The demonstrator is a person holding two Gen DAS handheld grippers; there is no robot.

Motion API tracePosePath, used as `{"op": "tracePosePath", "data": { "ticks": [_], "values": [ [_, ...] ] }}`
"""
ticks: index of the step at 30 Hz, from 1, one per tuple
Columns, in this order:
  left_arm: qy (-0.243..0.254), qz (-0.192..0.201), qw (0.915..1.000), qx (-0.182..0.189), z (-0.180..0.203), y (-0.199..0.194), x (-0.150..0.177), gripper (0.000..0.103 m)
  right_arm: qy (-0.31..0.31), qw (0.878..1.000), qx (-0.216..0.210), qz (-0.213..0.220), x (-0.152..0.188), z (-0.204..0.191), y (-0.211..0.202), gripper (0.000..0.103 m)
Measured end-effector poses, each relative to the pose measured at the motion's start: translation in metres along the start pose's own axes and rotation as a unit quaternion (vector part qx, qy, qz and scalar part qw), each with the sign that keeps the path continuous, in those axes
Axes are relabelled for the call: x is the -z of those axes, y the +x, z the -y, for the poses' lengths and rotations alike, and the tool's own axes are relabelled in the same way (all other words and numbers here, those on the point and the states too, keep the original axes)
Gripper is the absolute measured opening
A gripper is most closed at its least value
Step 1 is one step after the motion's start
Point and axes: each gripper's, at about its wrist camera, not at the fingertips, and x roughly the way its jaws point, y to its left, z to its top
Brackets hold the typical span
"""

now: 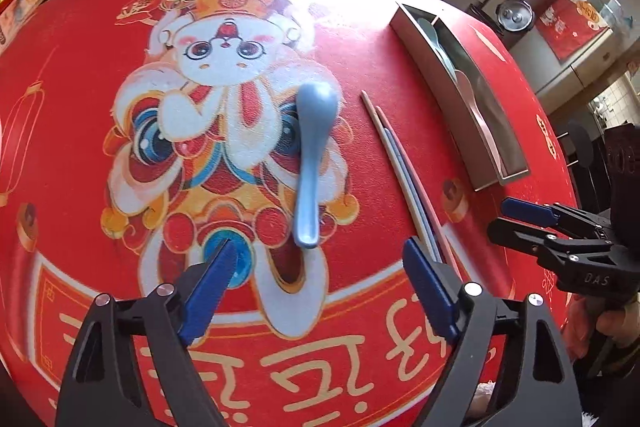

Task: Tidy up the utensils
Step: 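Grasp a pink chopstick with the right tool while the left tool moves to the pile, then grasp a beige chopstick with the left tool while the right tool holds the pink chopstick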

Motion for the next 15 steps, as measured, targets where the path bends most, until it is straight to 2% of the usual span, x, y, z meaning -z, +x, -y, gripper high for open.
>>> {"op": "tracePosePath", "data": {
  "ticks": [2,5,6,9,15],
  "values": [
    [0.006,-0.005,1.0000,0.003,0.008,0.005,-0.001,0.075,-0.008,1.000,0.004,-0.012,0.006,0.001,0.007,0.032],
    [0.011,-0.015,0.9997,0.018,0.017,0.013,-0.003,0.060,-0.033,0.999,0.007,-0.023,0.014,-0.004,0.017,0.023],
    [0.014,-0.017,0.9996,0.020,0.020,0.015,-0.004,0.054,-0.040,0.999,0.007,-0.023,0.015,-0.007,0.019,0.022],
    [0.016,-0.020,0.9994,0.022,0.026,0.018,-0.007,0.044,-0.061,0.998,0.011,-0.021,0.014,-0.016,0.024,0.021],
    [0.005,-0.028,0.9994,0.022,0.026,0.021,-0.007,0.042,-0.089,0.995,0.042,-0.031,0.013,-0.022,0.039,0.016]
  ]
}}
